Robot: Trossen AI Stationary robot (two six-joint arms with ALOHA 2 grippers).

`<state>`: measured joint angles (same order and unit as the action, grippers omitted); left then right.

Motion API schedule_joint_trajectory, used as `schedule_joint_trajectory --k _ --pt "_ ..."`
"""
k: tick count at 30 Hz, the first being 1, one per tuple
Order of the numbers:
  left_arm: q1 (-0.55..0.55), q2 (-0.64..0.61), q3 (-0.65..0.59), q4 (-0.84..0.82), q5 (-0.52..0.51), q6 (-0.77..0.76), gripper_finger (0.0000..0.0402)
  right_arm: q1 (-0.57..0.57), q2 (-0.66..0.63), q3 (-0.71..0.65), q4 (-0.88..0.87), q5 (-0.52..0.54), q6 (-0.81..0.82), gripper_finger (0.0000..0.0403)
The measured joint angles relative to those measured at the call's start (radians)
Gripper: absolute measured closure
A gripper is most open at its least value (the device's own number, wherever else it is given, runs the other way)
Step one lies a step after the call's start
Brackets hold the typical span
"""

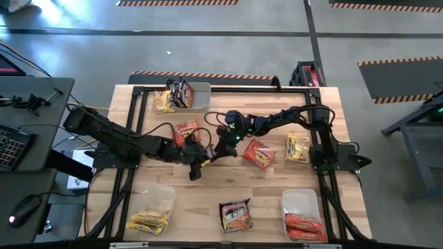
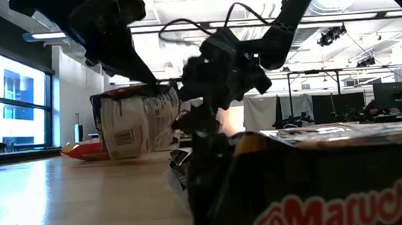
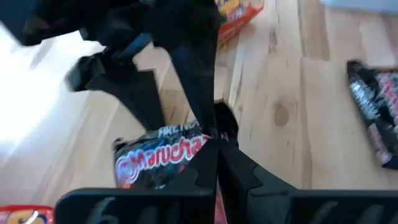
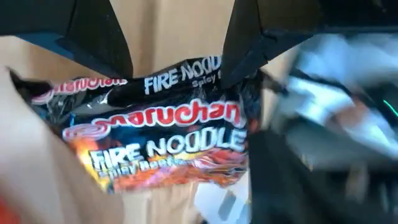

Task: Sort Maruchan noodles
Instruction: Put the top black noodle pack into the gray bin

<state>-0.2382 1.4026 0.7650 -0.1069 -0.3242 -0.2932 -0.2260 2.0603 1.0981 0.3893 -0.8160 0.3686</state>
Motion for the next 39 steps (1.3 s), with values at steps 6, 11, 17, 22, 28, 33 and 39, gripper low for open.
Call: schedule_joint_trajectory --k 6,11,17,22,28,33,39 --pt "0.000 -0.060 0.000 -0.021 -0.003 0.000 0.0401 0.024 -0.081 0.000 -0.180 0.176 -0.494 0.0166" --pt "0.003 -0.081 0.000 -0.051 -0.049 -0.038 0.0400 0.060 -0.111 0.000 -0.256 0.342 -0.610 0.0166" --pt "0.127 -0.049 -0.002 -0.276 -0.044 -0.180 0.0367 0.087 -0.111 0.000 -0.319 0.338 -0.579 0.0166" --pt "0.282 0.014 -0.001 -0.213 0.192 -0.117 0.0312 0.107 -0.128 0.000 -0.318 0.339 -0.578 0.0166" --pt "0.408 0.117 0.001 -0.108 0.382 -0.071 0.0247 0.128 -0.148 -0.001 -0.333 0.341 -0.569 0.0166" --pt "0.450 0.212 0.000 -0.025 0.523 -0.050 0.0216 0.145 -0.181 -0.001 -0.371 0.339 -0.571 0.0166" --pt "0.455 0.287 0.001 0.069 0.635 -0.017 0.0223 0.150 -0.224 -0.001 -0.399 0.338 -0.568 0.0166"
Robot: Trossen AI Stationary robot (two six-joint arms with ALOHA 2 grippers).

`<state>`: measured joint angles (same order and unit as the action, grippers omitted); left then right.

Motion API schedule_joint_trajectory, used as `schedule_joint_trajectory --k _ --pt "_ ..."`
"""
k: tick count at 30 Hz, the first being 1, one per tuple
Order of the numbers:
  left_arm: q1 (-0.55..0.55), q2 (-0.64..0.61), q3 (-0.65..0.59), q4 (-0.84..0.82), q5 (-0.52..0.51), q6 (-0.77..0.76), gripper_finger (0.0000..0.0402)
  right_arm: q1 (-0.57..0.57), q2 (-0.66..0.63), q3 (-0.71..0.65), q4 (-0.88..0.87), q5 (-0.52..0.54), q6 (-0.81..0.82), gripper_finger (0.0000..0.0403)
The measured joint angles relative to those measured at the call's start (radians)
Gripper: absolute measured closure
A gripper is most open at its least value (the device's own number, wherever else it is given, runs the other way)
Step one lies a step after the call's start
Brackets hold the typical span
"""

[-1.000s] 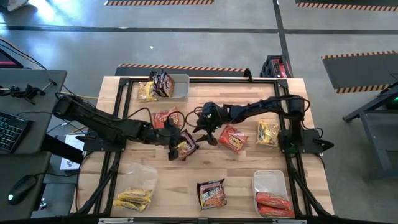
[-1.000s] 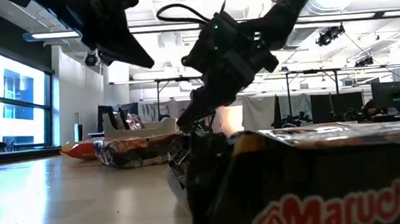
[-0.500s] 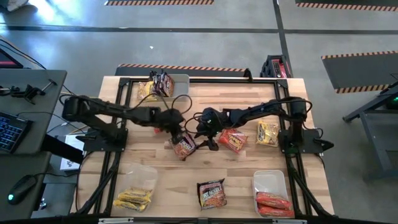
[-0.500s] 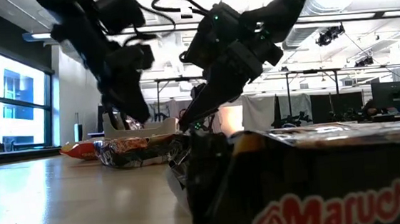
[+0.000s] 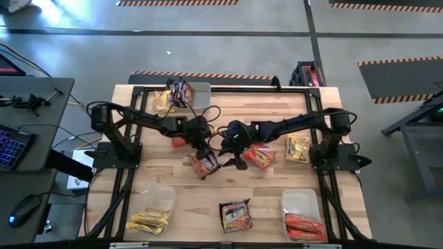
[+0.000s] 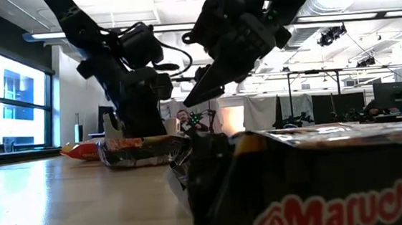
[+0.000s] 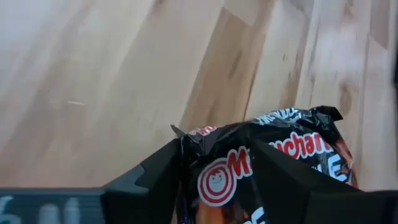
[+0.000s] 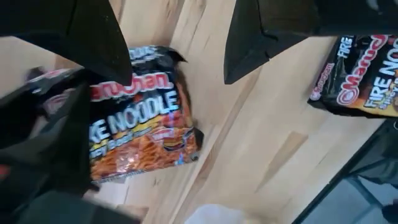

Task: Sort Maruchan noodles
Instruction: Put the top black noodle pack into the gray bin

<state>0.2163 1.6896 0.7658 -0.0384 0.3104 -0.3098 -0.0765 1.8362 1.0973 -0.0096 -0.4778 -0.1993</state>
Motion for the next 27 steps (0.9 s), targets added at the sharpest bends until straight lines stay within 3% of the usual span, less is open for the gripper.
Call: schedule_joint_trajectory --k 12,17,19,23,27 --pt "0.001 0.011 0.001 0.027 0.030 0.061 0.0383 -0.002 -0.037 -0.001 -0.114 0.007 0.091 0.0169" --pt "0.001 -0.006 0.000 0.032 0.028 0.067 0.0394 -0.015 -0.148 -0.028 -0.222 0.062 0.133 0.0185" --pt "0.000 -0.028 -0.001 0.031 0.015 0.069 0.0396 -0.023 -0.188 -0.110 -0.125 0.056 0.180 0.0196" --pt "0.001 -0.095 -0.001 0.038 -0.013 0.077 0.0400 -0.053 -0.220 -0.316 0.238 0.003 0.380 0.0215" --pt "0.000 -0.165 -0.001 0.035 -0.058 0.077 0.0401 -0.076 -0.221 -0.451 0.522 0.125 0.569 0.0223"
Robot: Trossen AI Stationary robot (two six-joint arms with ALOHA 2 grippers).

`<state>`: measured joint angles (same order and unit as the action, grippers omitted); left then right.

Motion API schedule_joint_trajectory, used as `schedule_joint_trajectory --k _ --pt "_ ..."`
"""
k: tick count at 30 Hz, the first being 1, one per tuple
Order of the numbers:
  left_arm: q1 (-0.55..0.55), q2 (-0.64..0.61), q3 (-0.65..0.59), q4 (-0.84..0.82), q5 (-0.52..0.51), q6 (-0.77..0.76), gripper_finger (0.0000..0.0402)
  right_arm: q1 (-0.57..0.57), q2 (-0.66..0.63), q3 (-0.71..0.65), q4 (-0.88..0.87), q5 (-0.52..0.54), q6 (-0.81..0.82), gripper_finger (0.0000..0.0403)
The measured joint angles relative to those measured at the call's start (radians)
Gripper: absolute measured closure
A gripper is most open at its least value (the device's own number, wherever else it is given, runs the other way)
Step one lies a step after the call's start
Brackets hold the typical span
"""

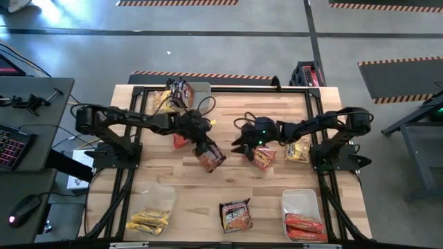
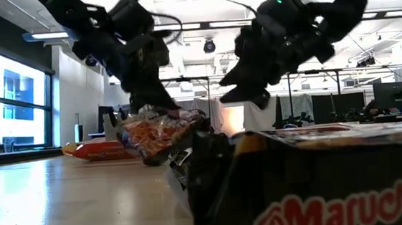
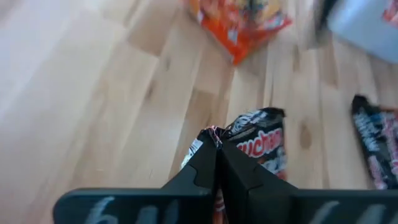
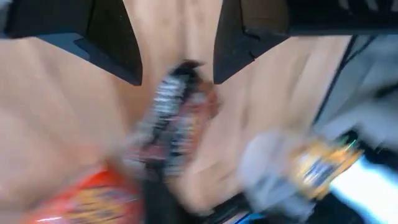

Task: Sort Maruchan noodles
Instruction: Put the top black noodle pack into the gray bin

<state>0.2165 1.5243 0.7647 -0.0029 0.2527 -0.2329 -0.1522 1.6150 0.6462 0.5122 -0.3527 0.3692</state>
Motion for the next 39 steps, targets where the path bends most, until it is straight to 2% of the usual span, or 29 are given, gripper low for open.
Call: schedule_joint_trajectory --k 4,8,16,23,31,39 --pt "-0.002 -0.055 0.000 0.000 -0.039 0.000 0.0401 0.001 0.014 -0.043 0.039 0.106 0.094 0.0224" --pt "-0.009 -0.094 0.001 0.006 -0.090 0.000 0.0401 0.006 0.043 -0.010 0.043 0.060 0.102 0.0211" --pt "-0.022 -0.121 0.001 0.004 -0.117 0.000 0.0401 0.017 0.118 0.080 0.047 0.057 0.095 0.0146" --pt "-0.030 -0.135 0.003 0.011 -0.126 0.001 0.0401 0.017 0.222 0.122 0.135 0.060 0.051 0.0141" --pt "-0.035 -0.172 0.004 0.014 -0.178 0.004 0.0401 0.034 0.271 0.121 0.251 0.072 0.034 0.0156" --pt "-0.035 -0.178 0.004 0.013 -0.185 0.001 0.0401 0.055 0.271 0.121 0.290 0.180 -0.012 0.0223"
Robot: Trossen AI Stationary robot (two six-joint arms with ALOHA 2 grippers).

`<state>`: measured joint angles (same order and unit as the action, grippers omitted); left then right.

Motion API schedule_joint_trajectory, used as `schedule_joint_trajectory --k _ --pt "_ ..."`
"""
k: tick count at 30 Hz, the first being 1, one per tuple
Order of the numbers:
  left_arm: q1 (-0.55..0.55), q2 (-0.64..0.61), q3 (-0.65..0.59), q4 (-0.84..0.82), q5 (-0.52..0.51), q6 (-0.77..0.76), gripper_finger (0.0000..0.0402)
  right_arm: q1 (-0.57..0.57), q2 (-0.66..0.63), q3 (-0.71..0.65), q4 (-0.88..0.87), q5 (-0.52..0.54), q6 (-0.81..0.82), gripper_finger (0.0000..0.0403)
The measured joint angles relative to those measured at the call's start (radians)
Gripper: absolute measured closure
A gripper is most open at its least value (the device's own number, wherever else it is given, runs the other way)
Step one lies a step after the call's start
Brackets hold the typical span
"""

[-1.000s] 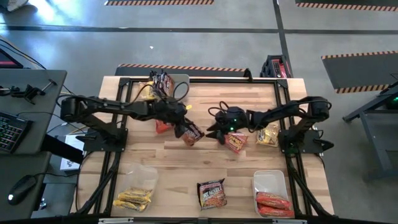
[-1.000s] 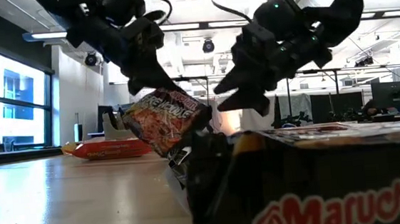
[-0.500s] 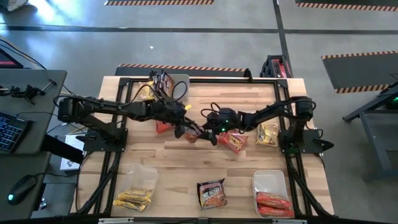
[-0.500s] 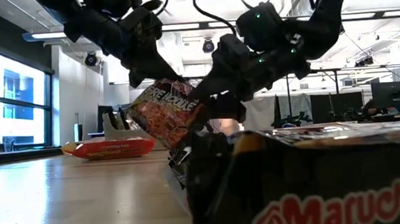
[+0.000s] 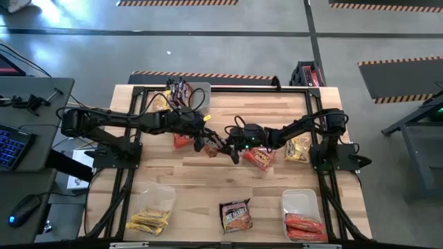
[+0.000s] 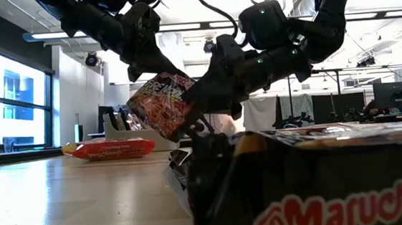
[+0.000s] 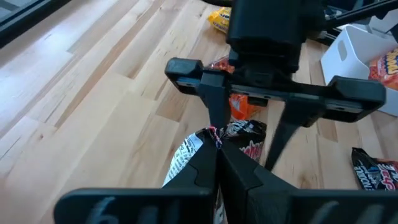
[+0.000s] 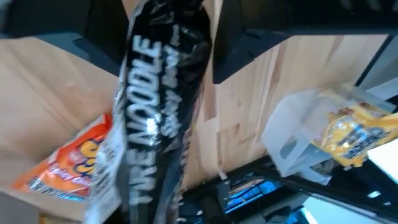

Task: Sort Maruchan noodles
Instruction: Put the top black noodle pack into the gray bin

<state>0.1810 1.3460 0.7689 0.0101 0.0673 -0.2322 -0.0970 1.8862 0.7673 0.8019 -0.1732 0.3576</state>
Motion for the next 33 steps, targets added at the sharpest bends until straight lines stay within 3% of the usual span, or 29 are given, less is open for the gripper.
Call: schedule_joint_trajectory --k 9,13,18,23,28,33 --pt "-0.001 0.000 0.000 0.001 0.002 -0.001 0.0397 -0.001 0.000 0.000 0.001 0.009 -0.008 0.0309" --pt "-0.001 -0.024 0.000 -0.018 0.001 -0.001 0.0376 -0.010 -0.001 0.000 0.001 -0.005 -0.024 0.0317" --pt "0.000 -0.121 0.021 -0.146 -0.002 0.010 0.0338 -0.045 -0.034 0.002 -0.057 -0.096 -0.033 0.0309" --pt "0.000 -0.170 0.114 -0.330 0.003 0.018 0.0291 -0.061 -0.088 0.103 -0.364 -0.132 -0.189 0.0311" --pt "-0.006 -0.135 0.227 -0.505 0.046 0.051 0.0238 -0.036 -0.093 0.312 -0.774 -0.065 -0.441 0.0312" --pt "-0.015 -0.067 0.314 -0.604 0.082 0.082 0.0192 -0.009 -0.094 0.442 -0.923 0.008 -0.609 0.0312"
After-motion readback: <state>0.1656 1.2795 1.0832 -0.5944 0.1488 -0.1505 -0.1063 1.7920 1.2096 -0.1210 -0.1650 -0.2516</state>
